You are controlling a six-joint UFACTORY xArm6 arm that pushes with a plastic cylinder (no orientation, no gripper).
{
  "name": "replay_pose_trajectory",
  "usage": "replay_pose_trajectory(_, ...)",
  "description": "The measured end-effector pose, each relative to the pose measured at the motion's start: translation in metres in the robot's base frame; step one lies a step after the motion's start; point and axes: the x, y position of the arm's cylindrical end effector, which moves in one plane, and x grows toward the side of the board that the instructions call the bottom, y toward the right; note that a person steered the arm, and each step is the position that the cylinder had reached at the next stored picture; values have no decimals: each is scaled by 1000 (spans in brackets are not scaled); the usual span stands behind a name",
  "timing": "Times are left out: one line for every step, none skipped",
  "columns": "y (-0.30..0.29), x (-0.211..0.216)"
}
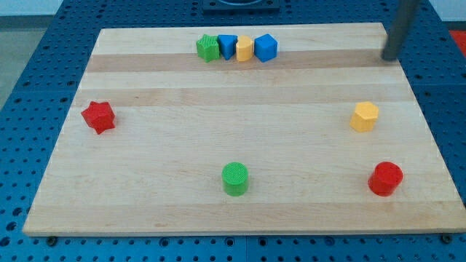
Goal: Move yellow hexagon to the right side of the blue cube
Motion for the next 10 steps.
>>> replay_pose_trajectory(8,99)
replay_pose_trajectory(8,109)
replay_pose_trajectory(-11,158)
replay_pose_trajectory(-48,159)
replay_pose_trajectory(-85,142)
replay_pose_trajectory(-120,101)
replay_pose_trajectory(-150,48)
replay_pose_trajectory(-177,-7)
replay_pose_trajectory(-203,-63)
replay_pose_trajectory(-201,-26)
